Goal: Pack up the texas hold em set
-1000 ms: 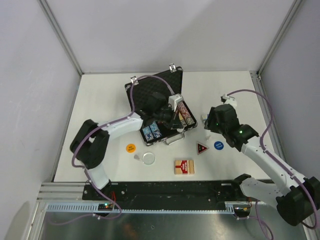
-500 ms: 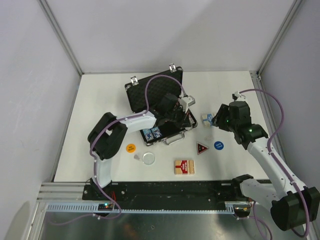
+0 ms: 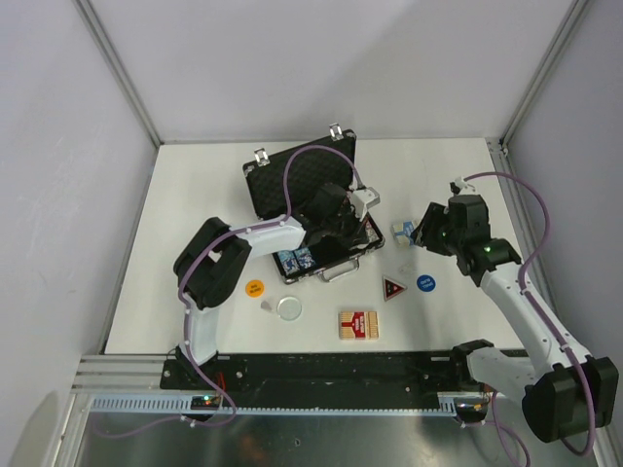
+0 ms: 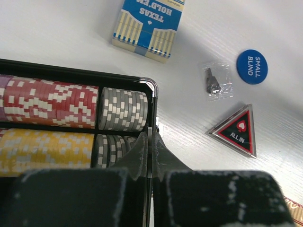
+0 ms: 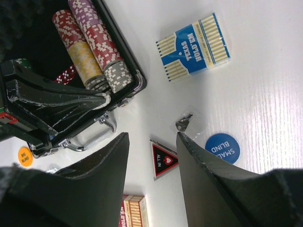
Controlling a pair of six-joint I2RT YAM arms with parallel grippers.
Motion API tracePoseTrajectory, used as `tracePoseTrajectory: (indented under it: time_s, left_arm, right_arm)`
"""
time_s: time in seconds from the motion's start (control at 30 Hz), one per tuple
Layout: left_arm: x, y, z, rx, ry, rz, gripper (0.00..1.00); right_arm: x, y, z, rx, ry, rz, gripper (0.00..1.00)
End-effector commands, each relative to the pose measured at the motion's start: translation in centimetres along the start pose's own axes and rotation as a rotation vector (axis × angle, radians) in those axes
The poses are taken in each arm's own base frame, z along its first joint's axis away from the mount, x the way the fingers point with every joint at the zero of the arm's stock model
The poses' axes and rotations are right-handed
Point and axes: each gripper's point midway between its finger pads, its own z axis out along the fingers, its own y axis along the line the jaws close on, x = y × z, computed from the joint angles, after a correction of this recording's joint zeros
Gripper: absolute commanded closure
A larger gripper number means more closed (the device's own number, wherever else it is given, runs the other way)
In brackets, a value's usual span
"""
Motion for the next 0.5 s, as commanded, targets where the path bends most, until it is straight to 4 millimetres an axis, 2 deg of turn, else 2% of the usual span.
tracePoseTrajectory:
  time_s: [0.0, 0.3, 0.47]
  left_arm:
    - [-2.6, 1.1, -0.5, -0.053, -0.066, 0.094, 1.0]
    - [-1.8, 1.9, -1.0, -0.077, -0.047, 0.119, 1.0]
    - [-2.1, 2.5, -1.7, -0.087, -0.055, 0.121, 1.0]
  right_arm:
    - [-1.0, 1.0, 0.1, -0.044, -0.021, -0.013, 0.49]
    - [-0.9, 1.0, 0.8, -0.046, -0.01, -0.006, 0.49]
    - [-0.8, 1.2, 1.2, -0.052, 0.0, 0.002, 0.49]
